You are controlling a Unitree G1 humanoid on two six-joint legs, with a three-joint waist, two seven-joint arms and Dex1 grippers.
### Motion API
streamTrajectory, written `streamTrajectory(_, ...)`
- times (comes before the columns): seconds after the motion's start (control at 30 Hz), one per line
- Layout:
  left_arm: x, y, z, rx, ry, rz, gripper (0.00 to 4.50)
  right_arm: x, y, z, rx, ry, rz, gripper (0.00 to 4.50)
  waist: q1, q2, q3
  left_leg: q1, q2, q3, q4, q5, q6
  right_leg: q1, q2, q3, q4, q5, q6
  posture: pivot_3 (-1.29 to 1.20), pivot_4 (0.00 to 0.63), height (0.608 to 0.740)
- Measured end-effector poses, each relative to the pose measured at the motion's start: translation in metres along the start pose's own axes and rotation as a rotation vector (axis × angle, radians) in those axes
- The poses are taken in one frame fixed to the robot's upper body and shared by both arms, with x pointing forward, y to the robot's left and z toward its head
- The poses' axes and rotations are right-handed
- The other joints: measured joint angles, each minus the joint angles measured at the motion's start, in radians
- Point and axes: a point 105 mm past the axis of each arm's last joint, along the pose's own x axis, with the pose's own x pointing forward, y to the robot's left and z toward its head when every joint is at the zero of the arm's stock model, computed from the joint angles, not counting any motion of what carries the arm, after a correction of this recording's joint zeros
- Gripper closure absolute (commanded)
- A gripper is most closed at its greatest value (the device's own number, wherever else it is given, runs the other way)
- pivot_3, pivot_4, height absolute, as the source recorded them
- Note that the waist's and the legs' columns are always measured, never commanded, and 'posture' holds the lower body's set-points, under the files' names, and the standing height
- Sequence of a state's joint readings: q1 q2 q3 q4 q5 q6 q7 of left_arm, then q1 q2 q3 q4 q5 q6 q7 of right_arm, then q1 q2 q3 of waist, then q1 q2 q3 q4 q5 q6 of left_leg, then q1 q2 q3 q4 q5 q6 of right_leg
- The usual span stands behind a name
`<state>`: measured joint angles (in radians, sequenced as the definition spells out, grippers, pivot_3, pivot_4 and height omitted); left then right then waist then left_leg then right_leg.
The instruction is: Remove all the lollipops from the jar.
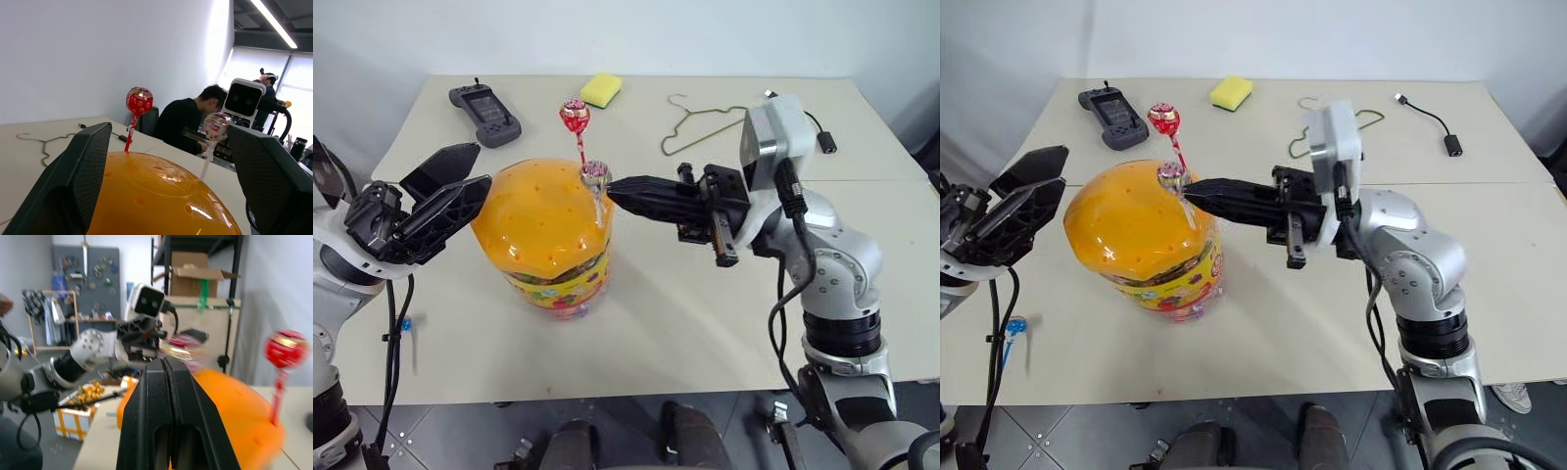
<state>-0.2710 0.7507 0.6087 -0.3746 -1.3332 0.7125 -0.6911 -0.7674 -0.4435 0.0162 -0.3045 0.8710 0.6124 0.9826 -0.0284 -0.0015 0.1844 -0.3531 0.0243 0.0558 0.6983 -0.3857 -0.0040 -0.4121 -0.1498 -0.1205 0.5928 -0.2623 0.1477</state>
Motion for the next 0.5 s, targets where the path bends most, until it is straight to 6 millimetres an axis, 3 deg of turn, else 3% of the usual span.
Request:
streamTrajectory(0.07,0.000,0.000,0.001,0.003,-0.003,0.001,0.53,-0.003,-0.001,-0.002,0.023,0.008,0.002,4.48,0.000,0.000,0.000,0.000,0.000,0.000,0.000,0.000,0.000,0.000,0.000,0.000,0.000,0.000,0.000,0.00,0.150,0.740)
streamTrajectory(0.17,0.000,0.000,0.000,0.003,-0.003,-0.002,0.53,-0.009,0.002,-0.009,0.050,0.045,0.018,3.96,0.000,0.000,0.000,0.000,0.000,0.000,0.000,0.000,0.000,0.000,0.000,0.000,0.000,0.000,0.000,0.00,0.150,0.740)
streamTrajectory(0.27,-0.001,0.000,0.001,0.004,-0.003,-0.005,0.53,-0.016,0.004,-0.024,0.069,0.097,0.011,2.94,0.001,0.000,0.000,0.000,0.000,0.000,0.000,0.000,0.000,0.000,0.000,0.000,-0.001,0.000,0.000,0.00,0.150,0.740)
streamTrajectory(0.43,-0.007,-0.002,0.000,0.000,0.005,-0.019,0.53,-0.007,-0.008,-0.031,-0.016,0.120,-0.090,1.38,-0.002,0.000,0.000,0.000,0.000,0.002,0.000,0.000,0.000,-0.001,0.000,0.000,0.000,0.000,0.000,0.00,0.150,0.740)
streamTrajectory(0.5,-0.016,-0.001,-0.001,-0.013,0.009,-0.008,0.53,-0.002,-0.010,-0.029,-0.032,0.121,-0.094,1.38,-0.002,0.000,0.000,0.000,0.001,0.002,-0.001,0.000,0.000,-0.001,0.000,0.000,-0.001,0.000,0.000,0.00,0.150,0.740)
